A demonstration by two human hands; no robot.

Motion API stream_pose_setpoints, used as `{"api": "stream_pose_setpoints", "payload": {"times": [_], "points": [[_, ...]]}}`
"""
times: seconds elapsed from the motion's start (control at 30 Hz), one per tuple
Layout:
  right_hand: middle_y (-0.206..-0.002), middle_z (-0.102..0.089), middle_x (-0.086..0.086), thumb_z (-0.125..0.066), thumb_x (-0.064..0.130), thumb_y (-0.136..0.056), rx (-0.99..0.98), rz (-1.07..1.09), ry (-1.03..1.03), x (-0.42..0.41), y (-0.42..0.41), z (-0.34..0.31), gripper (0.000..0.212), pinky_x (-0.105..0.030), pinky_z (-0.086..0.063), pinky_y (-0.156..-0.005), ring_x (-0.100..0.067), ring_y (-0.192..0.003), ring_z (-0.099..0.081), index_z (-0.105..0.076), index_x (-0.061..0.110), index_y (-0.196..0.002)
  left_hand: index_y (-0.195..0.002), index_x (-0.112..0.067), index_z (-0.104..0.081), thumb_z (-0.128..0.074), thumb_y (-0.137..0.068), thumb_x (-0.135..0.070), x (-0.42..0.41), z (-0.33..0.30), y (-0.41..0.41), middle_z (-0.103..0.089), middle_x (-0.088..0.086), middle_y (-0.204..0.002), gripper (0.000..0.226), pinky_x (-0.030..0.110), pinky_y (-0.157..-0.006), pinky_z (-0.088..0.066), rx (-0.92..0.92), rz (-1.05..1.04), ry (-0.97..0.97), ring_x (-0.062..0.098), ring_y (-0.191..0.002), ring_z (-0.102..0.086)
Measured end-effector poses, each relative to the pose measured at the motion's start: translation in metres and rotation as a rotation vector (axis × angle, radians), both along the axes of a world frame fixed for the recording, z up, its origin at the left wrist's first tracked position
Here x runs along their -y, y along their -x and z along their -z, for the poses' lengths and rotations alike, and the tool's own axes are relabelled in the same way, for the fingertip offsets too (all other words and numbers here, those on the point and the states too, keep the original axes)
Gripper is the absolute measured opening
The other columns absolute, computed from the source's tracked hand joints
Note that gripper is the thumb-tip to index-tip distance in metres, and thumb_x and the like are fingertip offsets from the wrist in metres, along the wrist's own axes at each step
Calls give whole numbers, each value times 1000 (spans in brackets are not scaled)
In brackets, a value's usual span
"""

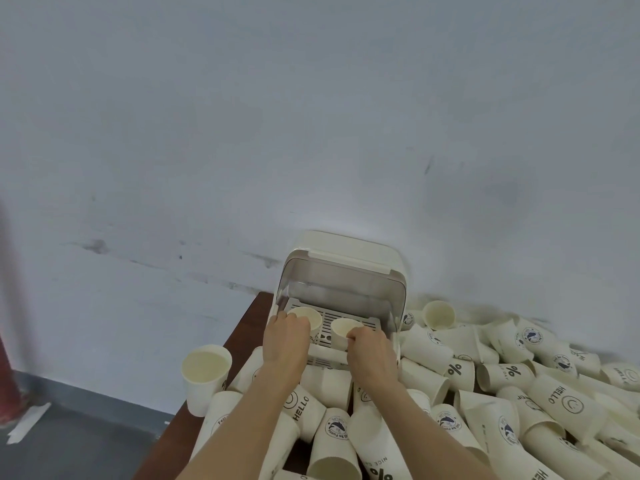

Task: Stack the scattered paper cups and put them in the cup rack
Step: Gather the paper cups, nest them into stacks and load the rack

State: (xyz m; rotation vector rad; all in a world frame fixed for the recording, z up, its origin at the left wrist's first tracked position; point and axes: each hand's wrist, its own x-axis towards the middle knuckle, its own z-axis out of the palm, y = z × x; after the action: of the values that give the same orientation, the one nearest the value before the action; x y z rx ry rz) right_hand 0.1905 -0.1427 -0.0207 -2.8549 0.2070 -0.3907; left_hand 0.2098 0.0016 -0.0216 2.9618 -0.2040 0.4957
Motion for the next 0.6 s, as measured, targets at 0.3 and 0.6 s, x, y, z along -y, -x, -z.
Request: {"api": "stream_pose_setpoints", "payload": {"times": [0.3, 0.6], "points": [[-82, -63, -5, -45, 14, -91, 15, -4, 17, 2, -1, 8, 20, -28, -33, -60, -29, -79, -58, -53, 19, -73, -106, -11, -62, -49, -89, 3, 2, -4, 3, -66, 7, -108, 26, 30, -89, -41, -26, -14, 2, 23, -106, -56], [-95, -68, -5, -42, 26, -96, 50, 15, 26, 3, -1, 11, 28, -28, -34, -63, -27, -92, -62, -70, 19, -98, -106, -9, -62, -48, -90, 3, 2, -3, 3, -65, 8, -109, 25, 30, -88, -42, -15, -17, 1, 23, -105, -57]]}}
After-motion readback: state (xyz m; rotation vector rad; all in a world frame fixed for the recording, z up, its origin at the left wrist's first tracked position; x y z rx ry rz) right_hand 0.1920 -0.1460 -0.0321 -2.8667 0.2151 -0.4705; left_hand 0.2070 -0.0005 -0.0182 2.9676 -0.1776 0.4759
